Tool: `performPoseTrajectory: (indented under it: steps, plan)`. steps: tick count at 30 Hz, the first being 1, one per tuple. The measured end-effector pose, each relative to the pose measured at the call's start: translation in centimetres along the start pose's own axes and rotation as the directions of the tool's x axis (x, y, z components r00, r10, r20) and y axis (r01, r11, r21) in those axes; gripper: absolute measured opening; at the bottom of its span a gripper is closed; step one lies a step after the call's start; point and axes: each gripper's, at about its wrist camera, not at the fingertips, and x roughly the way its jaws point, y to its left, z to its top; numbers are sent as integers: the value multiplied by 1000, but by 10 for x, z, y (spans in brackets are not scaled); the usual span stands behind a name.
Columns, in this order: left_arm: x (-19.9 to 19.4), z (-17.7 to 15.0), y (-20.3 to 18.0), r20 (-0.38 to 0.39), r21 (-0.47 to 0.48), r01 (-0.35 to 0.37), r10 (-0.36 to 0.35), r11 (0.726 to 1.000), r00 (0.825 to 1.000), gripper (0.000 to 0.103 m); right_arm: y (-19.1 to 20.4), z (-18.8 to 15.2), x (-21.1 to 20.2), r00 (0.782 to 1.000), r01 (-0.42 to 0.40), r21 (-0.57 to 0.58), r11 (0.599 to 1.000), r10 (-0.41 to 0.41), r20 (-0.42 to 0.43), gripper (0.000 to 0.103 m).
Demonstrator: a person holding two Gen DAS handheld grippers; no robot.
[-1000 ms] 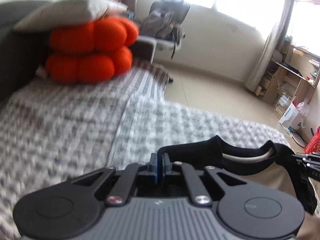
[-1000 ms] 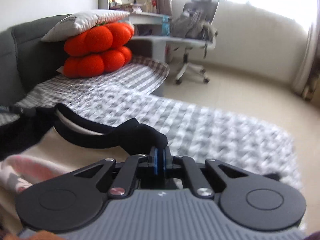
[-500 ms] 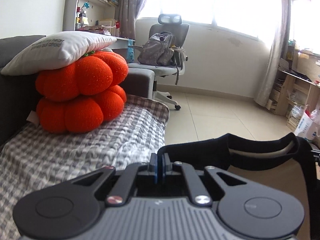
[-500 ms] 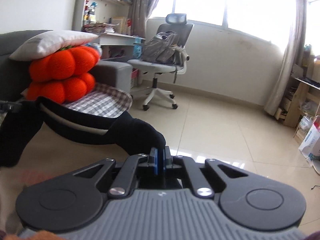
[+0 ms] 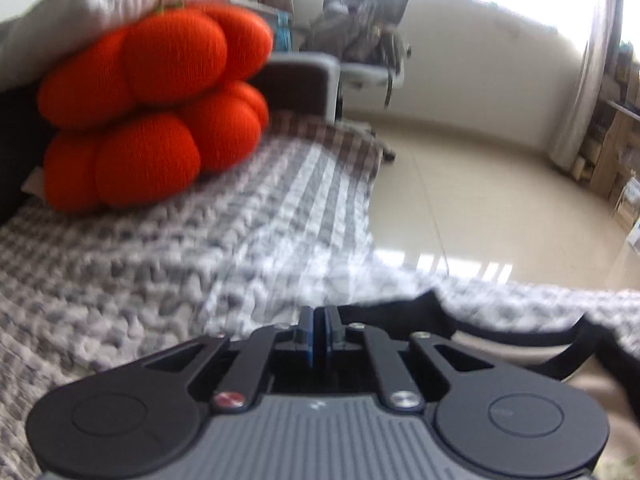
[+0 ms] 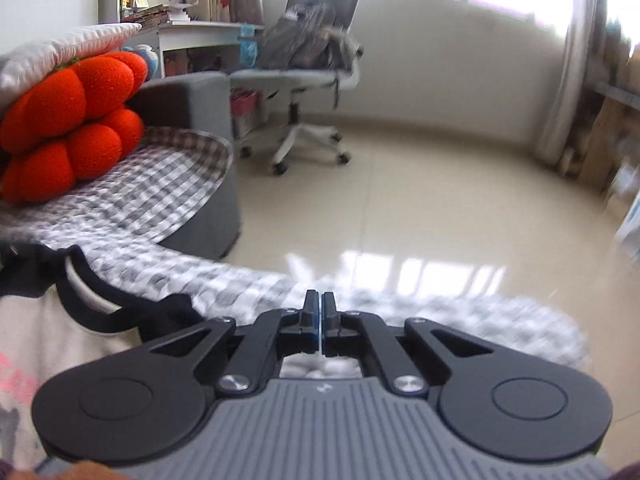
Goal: Fold clothes
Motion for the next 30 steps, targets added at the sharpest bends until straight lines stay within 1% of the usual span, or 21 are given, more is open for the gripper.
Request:
performPoseTrajectory:
  steps: [2, 3, 4, 6, 10, 13, 18, 19, 20, 21, 23, 24, 26, 29, 30]
  plan:
    - [1, 0, 10, -6, -32, 41, -41, 999, 999, 9, -2, -1, 0, 998, -58, 36, 998, 58, -14, 10]
    - [1, 2, 14, -12, -44, 58, -58, 997, 998, 12, -3, 0, -1, 996, -88, 54, 995, 89, -18, 14]
    - [0, 4, 18, -18, -53, 73, -74, 996, 997, 16, -3, 2, -1, 993, -118, 73, 990, 120, -21, 14]
    - [0, 7, 23, -27, -55, 98, -99, 994, 995, 18, -4, 6, -3, 983, -179, 116, 977, 183, -29, 14]
    - [-1, 10, 26, -52, -59, 154, -157, 986, 986, 19, 6, 10, 7, 959, -259, 165, 952, 274, -76, 15]
    - [0, 10, 25, -66, -59, 169, -173, 984, 983, 19, 18, 7, 13, 953, -266, 151, 952, 283, -110, 15]
    - [1, 9, 26, -71, -63, 174, -178, 983, 981, 19, 19, 7, 17, 948, -277, 175, 945, 298, -111, 17]
    - [1, 9, 26, -71, -65, 175, -179, 982, 981, 19, 18, 7, 17, 947, -279, 179, 943, 301, -111, 19]
    - [2, 9, 27, -71, -66, 173, -178, 983, 981, 19, 16, 7, 17, 947, -279, 183, 943, 302, -112, 23]
    - [2, 9, 27, -71, -67, 171, -176, 983, 982, 19, 14, 7, 17, 947, -280, 185, 942, 302, -108, 37]
    - [3, 8, 27, -71, -70, 169, -173, 983, 982, 19, 11, 7, 16, 947, -287, 186, 940, 307, -90, 56]
    - [3, 8, 27, -71, -71, 168, -173, 983, 982, 19, 10, 7, 16, 946, -294, 189, 937, 313, -80, 57]
    - [3, 8, 27, -71, -72, 167, -172, 983, 982, 19, 8, 8, 16, 944, -307, 192, 932, 323, -63, 57]
    - [4, 7, 25, -69, -68, 160, -165, 985, 984, 19, 14, 6, 21, 944, -305, 166, 938, 320, -75, 57]
    - [5, 7, 24, -69, -67, 156, -161, 985, 985, 18, 17, 5, 23, 945, -302, 152, 941, 317, -83, 56]
